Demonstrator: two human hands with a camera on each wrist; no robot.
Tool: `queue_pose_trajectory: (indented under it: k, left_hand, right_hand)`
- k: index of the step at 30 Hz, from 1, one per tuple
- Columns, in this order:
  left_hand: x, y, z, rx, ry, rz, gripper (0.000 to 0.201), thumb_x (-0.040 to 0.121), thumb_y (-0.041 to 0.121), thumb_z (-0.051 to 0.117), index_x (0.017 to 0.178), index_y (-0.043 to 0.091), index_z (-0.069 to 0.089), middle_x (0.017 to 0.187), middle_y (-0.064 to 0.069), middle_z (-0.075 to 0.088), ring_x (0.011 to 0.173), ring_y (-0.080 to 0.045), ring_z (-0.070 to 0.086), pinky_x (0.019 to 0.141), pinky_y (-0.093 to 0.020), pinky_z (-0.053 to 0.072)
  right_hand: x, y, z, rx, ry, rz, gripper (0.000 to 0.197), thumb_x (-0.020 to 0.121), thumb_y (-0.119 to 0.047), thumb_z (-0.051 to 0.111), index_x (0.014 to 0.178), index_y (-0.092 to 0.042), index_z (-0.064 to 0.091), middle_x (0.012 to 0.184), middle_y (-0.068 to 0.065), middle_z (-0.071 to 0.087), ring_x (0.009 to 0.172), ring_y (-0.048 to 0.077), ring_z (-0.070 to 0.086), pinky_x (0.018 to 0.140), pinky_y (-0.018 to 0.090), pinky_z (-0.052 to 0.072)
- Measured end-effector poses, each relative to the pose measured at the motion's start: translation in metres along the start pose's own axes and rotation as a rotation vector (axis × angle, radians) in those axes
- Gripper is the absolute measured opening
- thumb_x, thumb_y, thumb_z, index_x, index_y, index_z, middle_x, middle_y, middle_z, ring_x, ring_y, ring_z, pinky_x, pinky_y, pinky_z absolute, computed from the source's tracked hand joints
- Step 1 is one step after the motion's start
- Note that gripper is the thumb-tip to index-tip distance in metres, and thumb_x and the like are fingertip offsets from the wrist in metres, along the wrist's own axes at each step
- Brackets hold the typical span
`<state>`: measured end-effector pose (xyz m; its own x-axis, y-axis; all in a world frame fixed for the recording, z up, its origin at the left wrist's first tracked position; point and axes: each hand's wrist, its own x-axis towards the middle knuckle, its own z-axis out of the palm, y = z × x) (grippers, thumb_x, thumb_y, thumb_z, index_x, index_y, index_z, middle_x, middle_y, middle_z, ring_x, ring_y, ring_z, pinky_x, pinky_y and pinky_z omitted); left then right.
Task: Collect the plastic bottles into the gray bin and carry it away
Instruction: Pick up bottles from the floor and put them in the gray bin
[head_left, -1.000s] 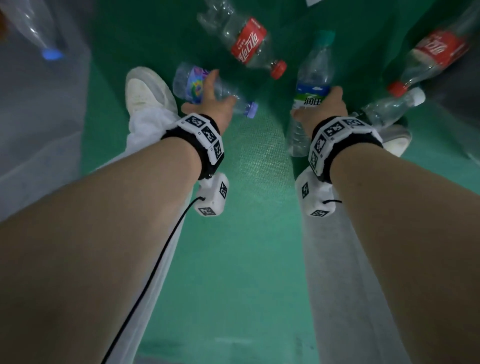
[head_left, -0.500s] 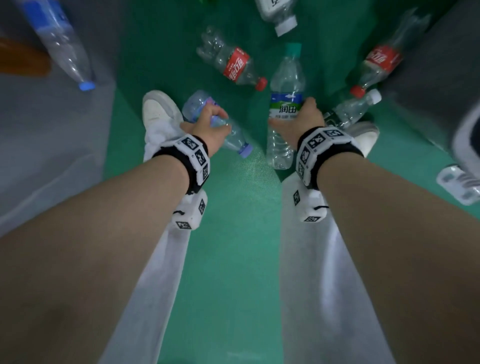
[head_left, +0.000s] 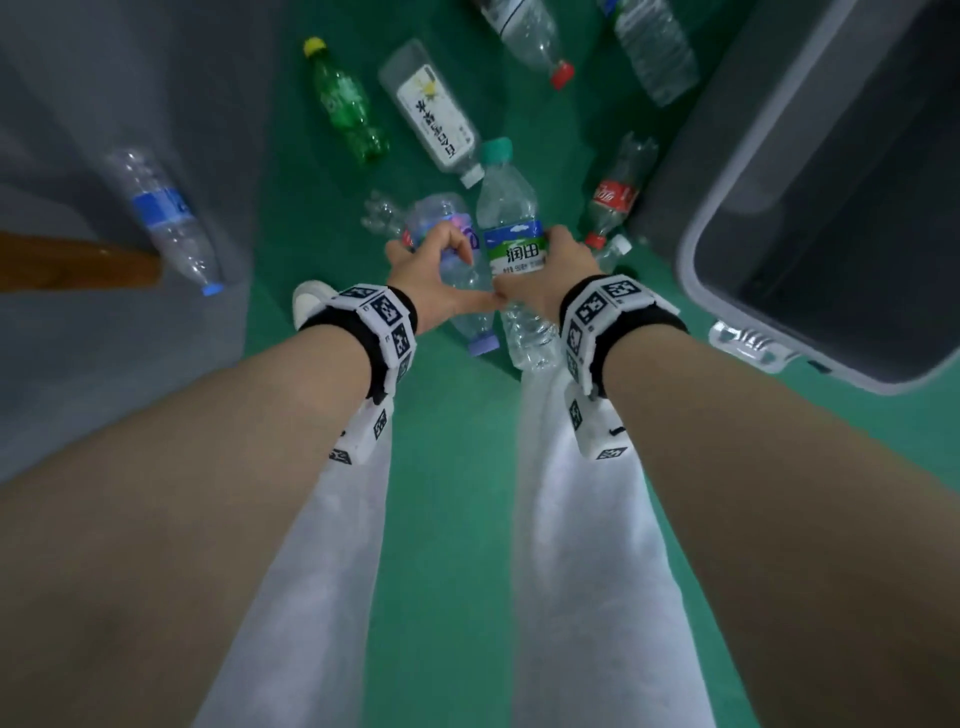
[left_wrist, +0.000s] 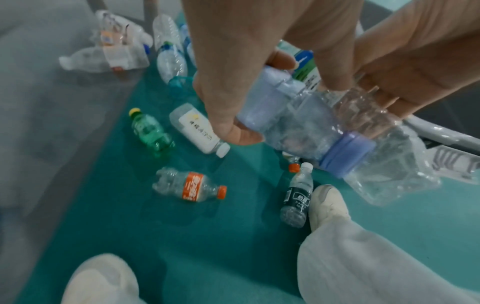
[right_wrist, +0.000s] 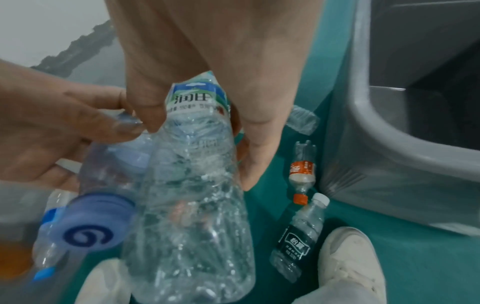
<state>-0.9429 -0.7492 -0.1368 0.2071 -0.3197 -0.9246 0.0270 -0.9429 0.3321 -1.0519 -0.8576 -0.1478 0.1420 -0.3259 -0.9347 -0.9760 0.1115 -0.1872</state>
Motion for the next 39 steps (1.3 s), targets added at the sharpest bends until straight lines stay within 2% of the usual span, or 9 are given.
queue_pose_trajectory:
  k: [3, 6, 11, 16, 20, 24, 27, 31, 39]
  left_hand:
    - [-0.01, 0.025, 0.0, 0.052, -0.045, 0.094, 0.052, 0.065, 0.043, 0.081, 0.1, 0.03, 0.044, 0.128, -0.01, 0.037, 0.118, -0.025, 0.041, 0.116, -0.045, 0.025]
    - [-0.023, 0.058, 0.011, 0.084, -0.053, 0.16, 0.042, 0.077, 0.036, 0.073, 0.104, 0.039, 0.041, 0.13, -0.011, 0.039, 0.12, -0.03, 0.042, 0.107, -0.048, 0.035]
    - [-0.041, 0.117, 0.045, -0.066, -0.056, 0.25, 0.069, 0.066, 0.021, 0.07, 0.112, 0.065, 0.04, 0.135, -0.011, 0.036, 0.119, -0.036, 0.049, 0.1, -0.054, 0.044]
    - [-0.047, 0.185, 0.09, -0.022, -0.12, 0.328, 0.095, 0.066, 0.009, 0.072, 0.135, 0.057, 0.027, 0.135, -0.011, 0.039, 0.115, -0.026, 0.055, 0.101, -0.045, 0.047]
    - [-0.036, 0.231, 0.132, 0.154, -0.174, 0.347, 0.108, 0.067, 0.005, 0.074, 0.144, 0.05, 0.014, 0.136, -0.01, 0.039, 0.115, -0.022, 0.054, 0.1, -0.042, 0.048]
    - [-0.009, 0.268, 0.18, 0.323, -0.239, 0.295, 0.106, 0.073, 0.007, 0.071, 0.15, 0.041, 0.007, 0.146, -0.005, 0.038, 0.123, -0.02, 0.048, 0.102, -0.031, 0.042]
    - [0.014, 0.298, 0.219, 0.464, -0.221, 0.266, 0.097, 0.075, 0.014, 0.071, 0.151, 0.034, 0.013, 0.145, -0.002, 0.042, 0.125, -0.02, 0.047, 0.097, -0.026, 0.042]
    - [0.046, 0.327, 0.262, 0.677, -0.244, 0.308, 0.084, 0.056, 0.027, 0.07, 0.135, 0.024, 0.041, 0.126, -0.006, 0.057, 0.114, -0.027, 0.056, 0.097, -0.039, 0.048]
    - [0.131, 0.331, 0.317, 1.158, -0.257, 0.38, 0.077, 0.07, 0.013, 0.076, 0.139, 0.013, 0.041, 0.133, -0.011, 0.049, 0.119, -0.03, 0.052, 0.085, -0.031, 0.047]
  right_hand:
    - [-0.015, 0.005, -0.021, 0.18, 0.01, 0.003, 0.069, 0.064, -0.04, 0.08, 0.121, -0.017, 0.048, 0.109, 0.002, 0.063, 0.096, 0.02, 0.063, 0.086, 0.038, 0.055]
    - [-0.033, 0.019, -0.049, 0.439, 0.002, 0.046, 0.079, 0.051, -0.046, 0.079, 0.119, -0.02, 0.05, 0.107, 0.0, 0.065, 0.096, 0.02, 0.066, 0.087, 0.043, 0.056]
    - [-0.059, 0.048, -0.1, 0.76, 0.035, 0.047, 0.051, 0.072, -0.028, 0.077, 0.114, -0.02, 0.05, 0.099, -0.002, 0.064, 0.089, 0.018, 0.065, 0.077, 0.035, 0.054]
    - [-0.072, 0.094, -0.157, 0.928, 0.063, 0.08, 0.056, 0.073, -0.023, 0.076, 0.12, -0.013, 0.049, 0.113, 0.009, 0.064, 0.098, 0.025, 0.066, 0.087, 0.043, 0.056]
    - [-0.064, 0.139, -0.184, 1.133, 0.095, 0.136, 0.049, 0.079, -0.015, 0.073, 0.121, -0.008, 0.049, 0.111, 0.012, 0.063, 0.081, 0.02, 0.065, 0.066, 0.03, 0.057]
    - [-0.047, 0.18, -0.201, 1.383, 0.13, 0.244, 0.046, 0.078, -0.018, 0.072, 0.117, -0.01, 0.05, 0.106, 0.012, 0.064, 0.075, 0.021, 0.067, 0.062, 0.031, 0.058]
    - [-0.029, 0.21, -0.21, 1.526, 0.16, 0.28, 0.055, 0.075, -0.024, 0.074, 0.123, -0.01, 0.051, 0.108, 0.01, 0.067, 0.077, 0.02, 0.069, 0.057, 0.027, 0.056]
    - [0.003, 0.232, -0.213, 1.757, 0.194, 0.34, 0.061, 0.07, -0.024, 0.079, 0.123, -0.011, 0.053, 0.114, 0.016, 0.067, 0.084, 0.025, 0.07, 0.067, 0.032, 0.059]
    - [0.093, 0.256, -0.191, 1.773, 0.041, 0.553, 0.095, 0.032, -0.044, 0.081, 0.12, -0.022, 0.054, 0.107, 0.006, 0.068, 0.087, 0.026, 0.07, 0.07, 0.037, 0.058]
